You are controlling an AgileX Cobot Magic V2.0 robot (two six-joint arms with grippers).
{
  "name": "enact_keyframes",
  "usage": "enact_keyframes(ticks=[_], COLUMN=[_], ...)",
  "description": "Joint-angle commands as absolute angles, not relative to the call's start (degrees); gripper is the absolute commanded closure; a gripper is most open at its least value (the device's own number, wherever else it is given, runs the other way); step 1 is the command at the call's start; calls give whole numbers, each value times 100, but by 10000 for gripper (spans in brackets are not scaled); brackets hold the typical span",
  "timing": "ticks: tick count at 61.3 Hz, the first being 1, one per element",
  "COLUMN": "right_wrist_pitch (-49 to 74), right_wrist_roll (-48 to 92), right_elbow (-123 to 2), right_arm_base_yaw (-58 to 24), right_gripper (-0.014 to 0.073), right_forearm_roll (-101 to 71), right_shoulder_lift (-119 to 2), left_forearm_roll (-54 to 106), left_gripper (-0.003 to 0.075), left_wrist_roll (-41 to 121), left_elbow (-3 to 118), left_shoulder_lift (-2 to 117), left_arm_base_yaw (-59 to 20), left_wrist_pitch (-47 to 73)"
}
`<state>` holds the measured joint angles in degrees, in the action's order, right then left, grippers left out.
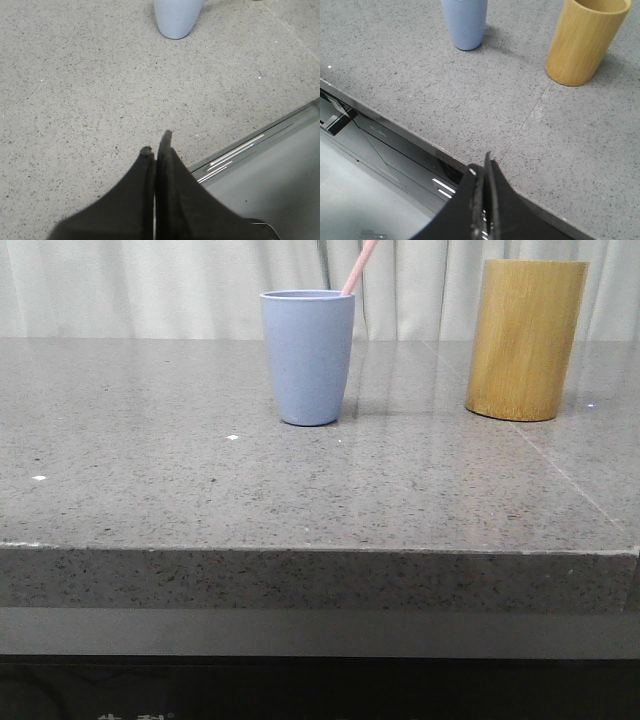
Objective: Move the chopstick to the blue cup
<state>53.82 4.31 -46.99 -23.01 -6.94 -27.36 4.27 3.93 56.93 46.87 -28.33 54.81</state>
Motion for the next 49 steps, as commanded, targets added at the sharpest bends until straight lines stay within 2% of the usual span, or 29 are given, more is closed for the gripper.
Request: enact_keyframes(ticks=[1, 18, 27, 39, 49], right_wrist_pitch=[5025, 5025, 5030, 5030, 5030], right_wrist_roll=[408, 408, 408, 408, 408], right_elbow=[-4816, -4816, -4816, -4816, -4816], right_arm_base_yaw=[-2290, -2290, -2290, -2290, -2290], right_gripper=[660, 660, 660, 660, 660], right_forearm_roll=[-740, -740, -740, -740, -740], right_shoulder_lift=[-2745, -2745, -2745, -2745, -2745], left_forearm_roll=[495, 495, 510, 279, 279], left_gripper=[739, 739, 739, 739, 739], left_wrist_roll=[350, 350, 406, 418, 418], left_elbow=[5847, 5833, 5354, 3566, 1974], left_shoulder_lift=[4665, 4623, 4215, 2947, 1824], left_arm_base_yaw=[-2829, -2874, -2649, -1670, -1164], left_wrist_pitch=[5047, 5049, 4512, 2332, 748])
